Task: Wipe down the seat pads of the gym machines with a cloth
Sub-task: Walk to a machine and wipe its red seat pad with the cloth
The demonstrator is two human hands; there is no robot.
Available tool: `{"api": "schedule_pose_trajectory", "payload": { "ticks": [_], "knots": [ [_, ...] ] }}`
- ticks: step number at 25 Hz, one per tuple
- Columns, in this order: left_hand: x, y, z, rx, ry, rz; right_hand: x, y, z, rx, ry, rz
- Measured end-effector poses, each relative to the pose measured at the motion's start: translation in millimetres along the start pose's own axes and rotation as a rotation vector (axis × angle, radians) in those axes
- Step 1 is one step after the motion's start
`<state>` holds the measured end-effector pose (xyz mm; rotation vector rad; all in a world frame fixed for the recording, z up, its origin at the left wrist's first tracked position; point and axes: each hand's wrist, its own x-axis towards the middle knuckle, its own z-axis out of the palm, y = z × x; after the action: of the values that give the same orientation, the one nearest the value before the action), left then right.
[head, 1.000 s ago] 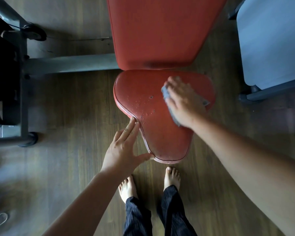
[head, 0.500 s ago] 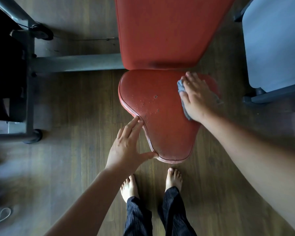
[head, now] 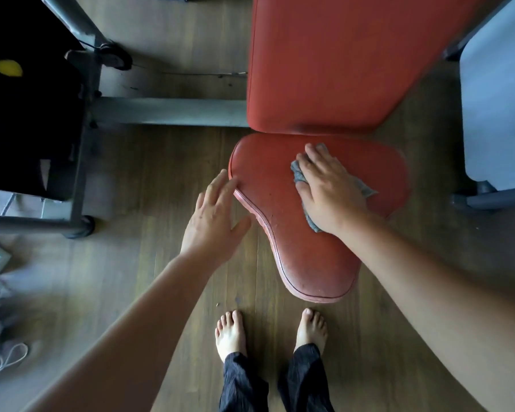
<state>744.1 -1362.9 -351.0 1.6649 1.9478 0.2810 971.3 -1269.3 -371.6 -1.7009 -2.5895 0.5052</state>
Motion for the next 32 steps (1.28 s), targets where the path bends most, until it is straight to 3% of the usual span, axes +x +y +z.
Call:
{"api": "schedule_pose_trajectory", "payload": {
  "ticks": [4,9,16,21,27,32],
  "knots": [
    [2,-8,7,0.012,-0.051,-0.012,48,-35,7,-0.040,-0.031,0.022],
    [5,-6,15,-0.027,0.031,0.019,-33,-49,5,-0.060,-0.074,-0.267],
    [11,-5,19,-0.074,0.049,-0.001,81,-68,10,-0.023,-0.074,-0.064],
    [12,-5,18,-0.100,0.054,-0.002,-10,-54,7,-0.055,-0.107,-0.256],
    [11,-10,19,-0.097,0.045,-0.022,84,-79,9,-0.015,-0.089,-0.103],
    [10,-7,15,-0.106,0.043,-0.017,-4,-56,9,-0.049,-0.109,-0.267]
  ]
}}
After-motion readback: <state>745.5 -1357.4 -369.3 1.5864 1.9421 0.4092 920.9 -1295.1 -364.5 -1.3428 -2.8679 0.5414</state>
